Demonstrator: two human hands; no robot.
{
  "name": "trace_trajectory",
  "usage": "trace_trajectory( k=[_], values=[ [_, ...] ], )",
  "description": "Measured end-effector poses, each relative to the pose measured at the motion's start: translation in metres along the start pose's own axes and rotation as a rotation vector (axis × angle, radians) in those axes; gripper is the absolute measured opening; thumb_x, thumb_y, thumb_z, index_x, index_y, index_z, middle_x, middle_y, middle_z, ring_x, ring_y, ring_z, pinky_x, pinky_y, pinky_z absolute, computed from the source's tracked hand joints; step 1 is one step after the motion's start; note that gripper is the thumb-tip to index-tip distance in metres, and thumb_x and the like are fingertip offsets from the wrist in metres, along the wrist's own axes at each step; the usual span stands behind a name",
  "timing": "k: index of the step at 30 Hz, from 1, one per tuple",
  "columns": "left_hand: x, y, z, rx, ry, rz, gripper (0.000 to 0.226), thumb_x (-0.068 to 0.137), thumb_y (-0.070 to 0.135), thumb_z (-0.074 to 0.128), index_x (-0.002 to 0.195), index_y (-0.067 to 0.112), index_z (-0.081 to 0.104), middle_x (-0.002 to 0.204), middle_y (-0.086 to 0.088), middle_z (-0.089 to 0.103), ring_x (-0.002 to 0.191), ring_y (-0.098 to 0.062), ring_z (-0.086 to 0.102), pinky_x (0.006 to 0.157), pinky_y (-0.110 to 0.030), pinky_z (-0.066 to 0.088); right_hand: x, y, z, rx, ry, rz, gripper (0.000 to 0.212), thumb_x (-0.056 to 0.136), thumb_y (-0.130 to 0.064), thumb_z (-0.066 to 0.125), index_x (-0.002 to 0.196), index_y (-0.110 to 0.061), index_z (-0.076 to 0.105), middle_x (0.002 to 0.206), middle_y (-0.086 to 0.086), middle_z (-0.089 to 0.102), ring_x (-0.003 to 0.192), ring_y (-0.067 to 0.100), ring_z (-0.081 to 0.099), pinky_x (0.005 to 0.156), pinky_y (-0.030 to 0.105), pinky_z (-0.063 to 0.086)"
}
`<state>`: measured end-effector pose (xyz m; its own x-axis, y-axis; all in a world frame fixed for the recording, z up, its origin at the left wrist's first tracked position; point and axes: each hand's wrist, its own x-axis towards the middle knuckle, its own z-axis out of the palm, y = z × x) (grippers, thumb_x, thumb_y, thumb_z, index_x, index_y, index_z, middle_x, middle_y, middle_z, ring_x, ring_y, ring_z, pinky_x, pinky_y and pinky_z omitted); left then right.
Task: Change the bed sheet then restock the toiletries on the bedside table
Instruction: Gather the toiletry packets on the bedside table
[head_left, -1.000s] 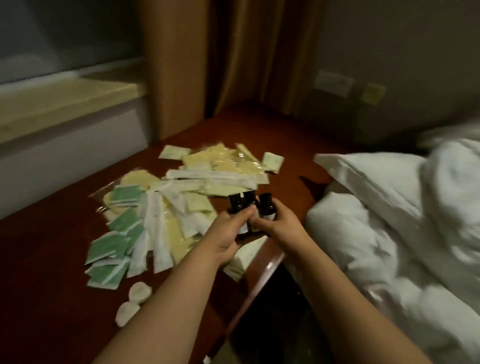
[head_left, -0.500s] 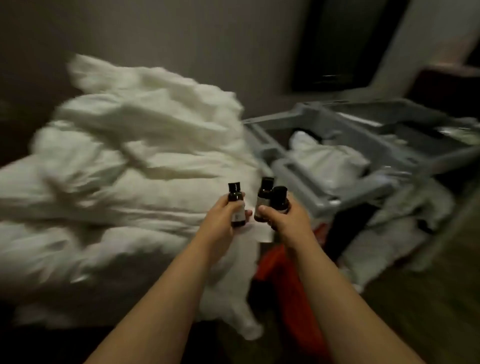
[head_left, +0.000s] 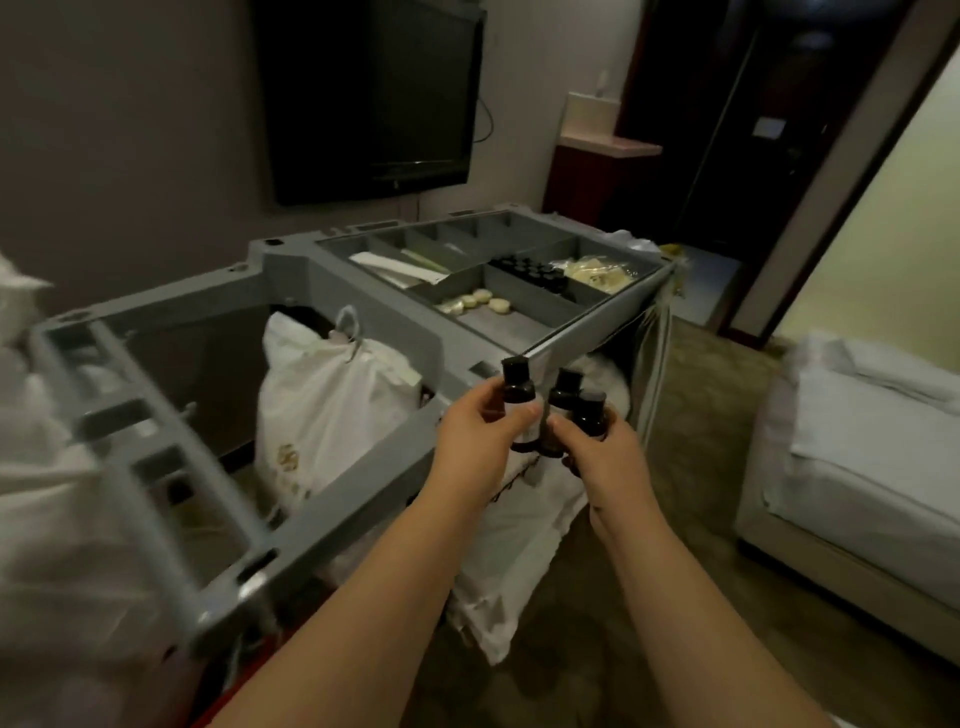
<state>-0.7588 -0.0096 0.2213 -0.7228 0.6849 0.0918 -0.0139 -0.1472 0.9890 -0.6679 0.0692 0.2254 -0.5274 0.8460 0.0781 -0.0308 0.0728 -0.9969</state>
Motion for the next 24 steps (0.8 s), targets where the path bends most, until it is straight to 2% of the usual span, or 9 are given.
trace_trajectory(
  k=[3, 5, 8, 10, 13, 16, 20, 21, 24],
  values=[
    [0.069, -0.003, 0.022, 0.051, 0.031, 0.037, 0.021, 0.086, 0.018, 0.066, 0.107, 0.02, 0.063, 0.097, 0.002, 0.066, 0.092, -0.012, 0.062, 0.07, -0.018, 0.047, 0.065, 0.004, -0.005, -0.015, 0.042, -0.04, 0.031, 0.084, -0.008, 0.068, 0.094, -0.034, 0.055, 0.1, -0.003, 0.064, 0.092, 0.012, 0.06, 0.081, 0.028, 0.049],
    [0.115, 0.001, 0.036, 0.032, 0.063, 0.052, 0.025, 0.087, 0.018, 0.065, 0.111, 0.023, 0.058, 0.097, 0.006, 0.063, 0.088, -0.007, 0.059, 0.068, -0.017, 0.044, 0.11, 0.001, -0.009, -0.012, 0.078, -0.059, 0.034, 0.084, -0.005, 0.066, 0.092, -0.036, 0.053, 0.096, -0.001, 0.062, 0.085, 0.015, 0.06, 0.076, 0.029, 0.05],
    [0.168, 0.0, 0.055, 0.034, 0.119, 0.054, 0.026, 0.087, 0.016, 0.065, 0.106, 0.028, 0.053, 0.093, 0.012, 0.059, 0.084, -0.005, 0.057, 0.069, -0.018, 0.043, 0.17, -0.001, -0.015, 0.016, 0.11, -0.03, 0.025, 0.086, -0.007, 0.064, 0.098, -0.027, 0.055, 0.086, 0.005, 0.06, 0.065, 0.014, 0.054, 0.059, 0.025, 0.046],
    [0.195, -0.004, 0.064, 0.039, 0.152, 0.036, 0.027, 0.086, 0.015, 0.065, 0.103, 0.03, 0.051, 0.092, 0.013, 0.058, 0.089, -0.009, 0.058, 0.076, -0.024, 0.047, 0.207, 0.003, -0.014, 0.045, 0.154, -0.005, 0.026, 0.085, -0.012, 0.065, 0.109, -0.018, 0.057, 0.084, 0.004, 0.061, 0.063, 0.013, 0.053, 0.061, 0.026, 0.046],
    [0.239, -0.005, 0.07, 0.041, 0.187, -0.002, 0.024, 0.087, 0.016, 0.065, 0.095, 0.034, 0.05, 0.093, 0.012, 0.058, 0.094, -0.013, 0.057, 0.086, -0.032, 0.047, 0.261, 0.007, -0.006, 0.084, 0.192, 0.007, 0.024, 0.086, -0.016, 0.065, 0.108, -0.019, 0.057, 0.082, 0.001, 0.061, 0.064, 0.011, 0.054, 0.063, 0.025, 0.047],
    [0.279, -0.006, 0.076, 0.027, 0.251, 0.014, 0.025, 0.088, 0.018, 0.064, 0.109, 0.027, 0.054, 0.098, 0.008, 0.06, 0.096, -0.013, 0.058, 0.085, -0.031, 0.047, 0.318, 0.013, -0.005, 0.083, 0.215, -0.002, 0.017, 0.088, -0.018, 0.063, 0.104, -0.019, 0.057, 0.082, -0.001, 0.06, 0.066, 0.01, 0.054, 0.065, 0.025, 0.047],
    [0.331, -0.015, 0.099, 0.109, 0.313, 0.013, 0.024, 0.086, 0.016, 0.066, 0.104, 0.024, 0.053, 0.091, 0.01, 0.058, 0.088, -0.013, 0.057, 0.078, -0.031, 0.046, 0.396, 0.031, -0.018, -0.081, 0.133, -0.067, 0.022, 0.085, -0.018, 0.063, 0.1, -0.031, 0.054, 0.101, 0.003, 0.062, 0.088, 0.021, 0.061, 0.083, 0.04, 0.053],
    [0.344, -0.019, 0.108, 0.165, 0.333, 0.014, 0.024, 0.086, 0.016, 0.067, 0.103, 0.025, 0.052, 0.089, 0.01, 0.057, 0.088, -0.014, 0.057, 0.077, -0.031, 0.047, 0.416, 0.034, -0.024, -0.146, 0.082, -0.11, 0.026, 0.085, -0.016, 0.062, 0.104, -0.032, 0.052, 0.103, 0.001, 0.061, 0.092, 0.023, 0.061, 0.083, 0.039, 0.053],
    [0.378, -0.036, 0.138, 0.401, 0.394, 0.023, 0.032, 0.085, 0.016, 0.067, 0.112, 0.024, 0.051, 0.091, 0.007, 0.055, 0.088, -0.015, 0.056, 0.07, -0.026, 0.046, 0.468, 0.035, -0.044, -0.391, -0.178, -0.224, 0.038, 0.083, -0.011, 0.063, 0.117, -0.026, 0.053, 0.105, -0.001, 0.058, 0.093, 0.018, 0.056, 0.068, 0.023, 0.045]
  ],
)
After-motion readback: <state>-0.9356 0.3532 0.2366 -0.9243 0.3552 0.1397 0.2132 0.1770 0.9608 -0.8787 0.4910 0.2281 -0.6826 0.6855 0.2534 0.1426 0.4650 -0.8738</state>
